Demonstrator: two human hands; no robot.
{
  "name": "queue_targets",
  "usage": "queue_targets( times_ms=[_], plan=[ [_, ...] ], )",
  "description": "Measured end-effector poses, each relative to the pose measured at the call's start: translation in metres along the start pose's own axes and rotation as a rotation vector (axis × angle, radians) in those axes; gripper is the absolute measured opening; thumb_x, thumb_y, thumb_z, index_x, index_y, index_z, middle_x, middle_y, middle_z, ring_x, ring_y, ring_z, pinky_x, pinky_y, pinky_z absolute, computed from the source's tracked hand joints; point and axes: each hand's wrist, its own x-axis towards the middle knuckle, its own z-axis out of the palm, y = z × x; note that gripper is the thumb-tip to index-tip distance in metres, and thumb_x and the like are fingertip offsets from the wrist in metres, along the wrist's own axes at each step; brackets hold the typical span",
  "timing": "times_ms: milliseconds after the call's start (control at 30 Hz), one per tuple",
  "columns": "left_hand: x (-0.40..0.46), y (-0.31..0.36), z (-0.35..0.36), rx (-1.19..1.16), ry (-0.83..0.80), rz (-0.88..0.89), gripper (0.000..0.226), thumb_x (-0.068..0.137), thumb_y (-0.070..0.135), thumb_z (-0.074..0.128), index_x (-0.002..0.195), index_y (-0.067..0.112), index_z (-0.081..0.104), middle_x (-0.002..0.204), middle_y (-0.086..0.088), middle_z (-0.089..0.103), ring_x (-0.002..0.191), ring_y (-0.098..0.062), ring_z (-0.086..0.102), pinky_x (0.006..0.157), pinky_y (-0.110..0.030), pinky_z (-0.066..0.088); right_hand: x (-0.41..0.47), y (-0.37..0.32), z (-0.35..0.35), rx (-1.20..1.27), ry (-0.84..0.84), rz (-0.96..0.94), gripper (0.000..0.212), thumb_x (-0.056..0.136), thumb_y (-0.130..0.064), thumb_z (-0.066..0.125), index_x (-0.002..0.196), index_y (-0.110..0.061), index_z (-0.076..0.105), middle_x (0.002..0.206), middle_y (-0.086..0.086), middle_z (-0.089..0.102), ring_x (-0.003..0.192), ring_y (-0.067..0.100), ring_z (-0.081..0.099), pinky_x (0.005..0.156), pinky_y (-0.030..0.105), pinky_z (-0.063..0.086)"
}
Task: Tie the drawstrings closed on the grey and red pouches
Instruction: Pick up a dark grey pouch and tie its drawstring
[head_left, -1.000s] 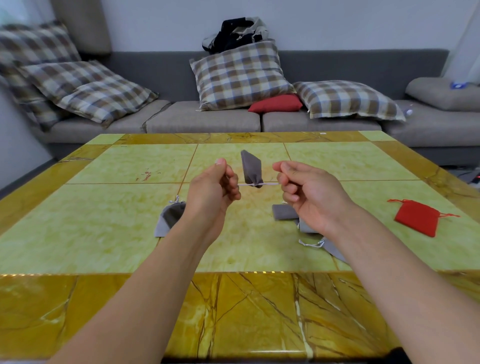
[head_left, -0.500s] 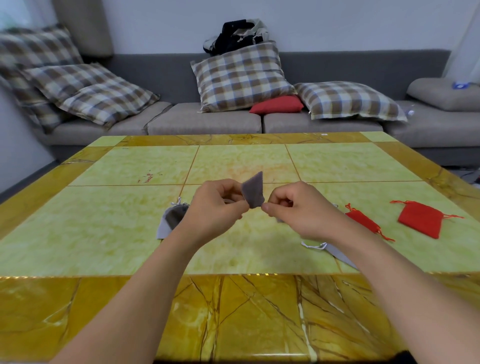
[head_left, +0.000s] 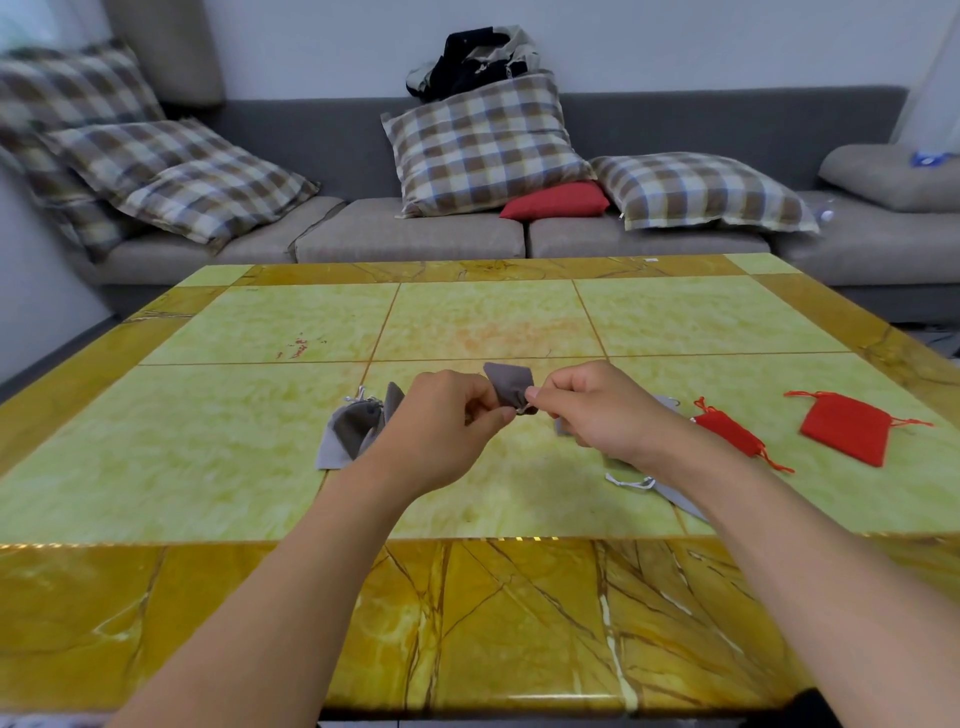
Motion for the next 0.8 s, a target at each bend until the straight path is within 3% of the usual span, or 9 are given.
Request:
queue_targets(
  times_ms=[100,200,300,367,433,600,733,800],
  plan=[
    [0.001,0.001,-0.001,0.03,0.01,0.027,0.025,0.095,0.032,0.063,0.078,0.015,0.067,0.079,-0.005,0.065,0.073,-0.021,0.059,0.065,-0.033,0.047,-0.001,0.0,-0.002,-0.054,0.022,0.003,0.042,0.096,-0.027,0.06,0.076,0.01,0.057,0.058,0.006,0.04,0.036,0.004,0.027,0.04,0.013,0.025],
    [0.001,0.001,0.0,-0.012,0.009,0.04,0.019,0.097,0.034,0.059,0.081,0.025,0.065,0.099,0.002,0.058,0.087,-0.014,0.053,0.069,-0.022,0.041,-0.002,0.0,-0.003,-0.075,0.037,-0.011,0.041,0.094,-0.026,0.064,0.074,0.009,0.059,0.051,-0.002,0.033,0.035,0.005,0.027,0.038,0.013,0.022],
    [0.002,0.0,0.002,-0.074,0.028,0.094,0.015,0.094,0.034,0.064,0.079,0.031,0.063,0.111,0.01,0.051,0.1,-0.01,0.048,0.081,-0.021,0.036,-0.001,0.0,-0.003,-0.06,0.041,-0.018,0.035,0.093,-0.026,0.064,0.07,-0.002,0.057,0.05,-0.004,0.032,0.035,0.006,0.026,0.038,0.016,0.021],
    [0.001,0.004,0.001,-0.212,0.027,0.077,0.017,0.092,0.032,0.066,0.077,0.024,0.066,0.109,0.009,0.058,0.087,0.003,0.052,0.076,-0.017,0.04,-0.001,0.0,-0.003,-0.001,0.048,-0.009,0.033,0.093,-0.026,0.065,0.069,-0.006,0.055,0.045,-0.009,0.03,0.036,0.005,0.025,0.042,0.018,0.024],
    [0.0,0.01,-0.001,-0.44,-0.026,0.038,0.018,0.092,0.027,0.067,0.08,0.014,0.069,0.102,0.003,0.067,0.072,0.005,0.056,0.069,-0.021,0.046,-0.002,-0.001,-0.004,0.05,0.05,-0.017,0.032,0.093,-0.026,0.066,0.069,-0.007,0.057,0.042,-0.013,0.03,0.038,0.005,0.025,0.051,0.023,0.028],
    [0.0,0.011,-0.003,-0.665,-0.101,-0.034,0.018,0.096,0.022,0.063,0.094,0.005,0.071,0.103,0.001,0.075,0.09,-0.007,0.065,0.077,-0.019,0.052,-0.004,-0.003,-0.009,0.039,0.077,-0.063,0.033,0.095,-0.024,0.063,0.068,-0.005,0.059,0.04,-0.015,0.031,0.037,0.003,0.027,0.04,0.015,0.025],
    [0.002,0.012,-0.003,-0.721,-0.105,-0.105,0.02,0.099,0.023,0.058,0.095,0.008,0.071,0.106,-0.007,0.075,0.089,-0.012,0.064,0.078,-0.025,0.049,-0.006,-0.002,-0.01,-0.032,0.105,-0.125,0.033,0.095,-0.025,0.064,0.072,-0.001,0.065,0.044,-0.015,0.039,0.041,0.004,0.033,0.044,0.015,0.027],
    [0.003,0.013,-0.002,-0.744,-0.081,-0.137,0.023,0.099,0.025,0.056,0.087,0.011,0.07,0.105,-0.013,0.073,0.086,-0.015,0.061,0.074,-0.028,0.046,-0.007,-0.002,-0.009,-0.098,0.115,-0.158,0.031,0.093,-0.027,0.065,0.07,-0.006,0.066,0.06,-0.009,0.05,0.053,0.006,0.042,0.053,0.02,0.034]
  ],
)
